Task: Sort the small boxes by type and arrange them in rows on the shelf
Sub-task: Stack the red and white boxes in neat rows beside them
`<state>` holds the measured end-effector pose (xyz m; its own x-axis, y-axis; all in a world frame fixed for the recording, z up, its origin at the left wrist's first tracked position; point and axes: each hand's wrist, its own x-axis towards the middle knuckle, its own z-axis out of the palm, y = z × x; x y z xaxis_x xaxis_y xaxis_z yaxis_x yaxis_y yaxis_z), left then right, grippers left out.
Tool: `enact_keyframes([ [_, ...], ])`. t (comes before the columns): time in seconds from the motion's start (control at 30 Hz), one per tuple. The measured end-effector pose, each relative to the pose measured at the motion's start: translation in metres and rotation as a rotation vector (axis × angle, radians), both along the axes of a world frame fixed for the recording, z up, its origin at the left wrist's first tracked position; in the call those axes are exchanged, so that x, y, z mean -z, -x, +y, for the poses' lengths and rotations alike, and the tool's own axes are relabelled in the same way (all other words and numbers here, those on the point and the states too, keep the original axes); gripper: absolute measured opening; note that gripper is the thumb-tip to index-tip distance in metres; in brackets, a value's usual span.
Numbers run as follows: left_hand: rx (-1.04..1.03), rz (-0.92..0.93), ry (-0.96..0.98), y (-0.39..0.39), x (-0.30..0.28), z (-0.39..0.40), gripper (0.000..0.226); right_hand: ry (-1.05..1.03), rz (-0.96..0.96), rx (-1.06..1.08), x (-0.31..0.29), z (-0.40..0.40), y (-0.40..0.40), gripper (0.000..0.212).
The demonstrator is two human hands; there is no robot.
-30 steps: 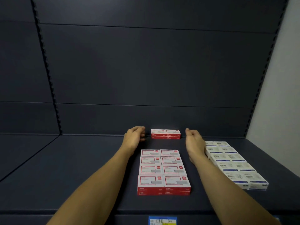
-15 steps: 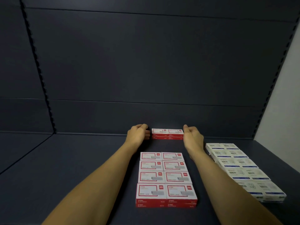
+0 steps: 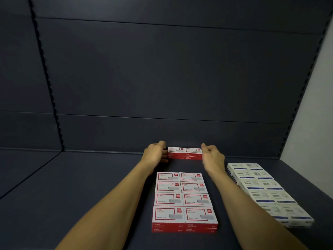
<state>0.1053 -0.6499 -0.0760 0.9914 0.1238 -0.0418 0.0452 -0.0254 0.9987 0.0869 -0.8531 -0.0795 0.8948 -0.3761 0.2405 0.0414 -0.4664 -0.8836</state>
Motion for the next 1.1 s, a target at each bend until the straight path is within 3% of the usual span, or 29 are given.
enact_keyframes([
  [0.5,-0.026,0.021,-0.127,0.045,-0.006,0.019,0.046,0.015,0.033,-0.117,-0.005,0.005,0.045,0.04],
  [0.77,-0.037,0.093,-0.037,0.066,-0.005,0.024,0.051,-0.042,0.056,-0.109,-0.001,0.006,0.064,0.039],
  [1.1,-0.087,0.15,0.131,0.087,-0.007,0.031,0.047,-0.199,0.096,-0.106,-0.002,0.009,0.083,0.052],
])
